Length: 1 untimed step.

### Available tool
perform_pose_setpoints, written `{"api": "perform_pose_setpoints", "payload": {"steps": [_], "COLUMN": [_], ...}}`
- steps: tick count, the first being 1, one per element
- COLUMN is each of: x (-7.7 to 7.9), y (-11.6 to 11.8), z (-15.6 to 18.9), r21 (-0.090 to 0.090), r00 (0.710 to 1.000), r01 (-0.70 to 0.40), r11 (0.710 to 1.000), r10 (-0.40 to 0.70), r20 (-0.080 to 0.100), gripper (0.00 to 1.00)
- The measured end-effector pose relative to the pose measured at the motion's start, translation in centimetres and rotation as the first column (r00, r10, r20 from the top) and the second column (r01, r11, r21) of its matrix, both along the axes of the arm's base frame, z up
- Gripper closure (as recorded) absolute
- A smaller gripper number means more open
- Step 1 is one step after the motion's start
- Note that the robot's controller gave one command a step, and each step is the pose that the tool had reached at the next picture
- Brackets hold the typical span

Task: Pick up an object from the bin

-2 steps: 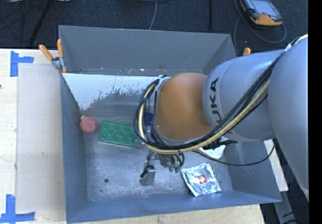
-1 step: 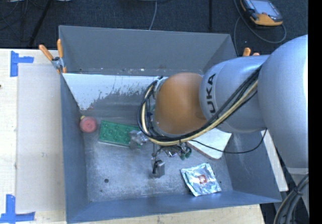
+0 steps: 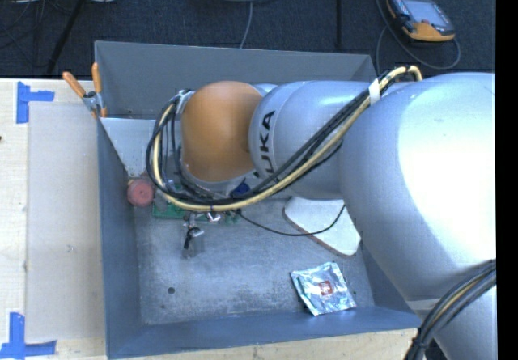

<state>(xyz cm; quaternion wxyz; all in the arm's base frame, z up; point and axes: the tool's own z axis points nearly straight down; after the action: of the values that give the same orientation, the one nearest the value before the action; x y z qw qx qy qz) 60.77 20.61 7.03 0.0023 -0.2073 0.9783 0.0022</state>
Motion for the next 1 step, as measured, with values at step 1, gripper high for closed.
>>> {"api": "perform_pose_setpoints", "payload": {"steps": [1], "x": [-0.01], "y": [-0.44], "z": [0.0], "r21": [-0.003], "r00": [1.0], "r01": [0.007], "r11": [1.0], "r10": [-0.007], "r20": [-0.003], "gripper": [1.0]}}
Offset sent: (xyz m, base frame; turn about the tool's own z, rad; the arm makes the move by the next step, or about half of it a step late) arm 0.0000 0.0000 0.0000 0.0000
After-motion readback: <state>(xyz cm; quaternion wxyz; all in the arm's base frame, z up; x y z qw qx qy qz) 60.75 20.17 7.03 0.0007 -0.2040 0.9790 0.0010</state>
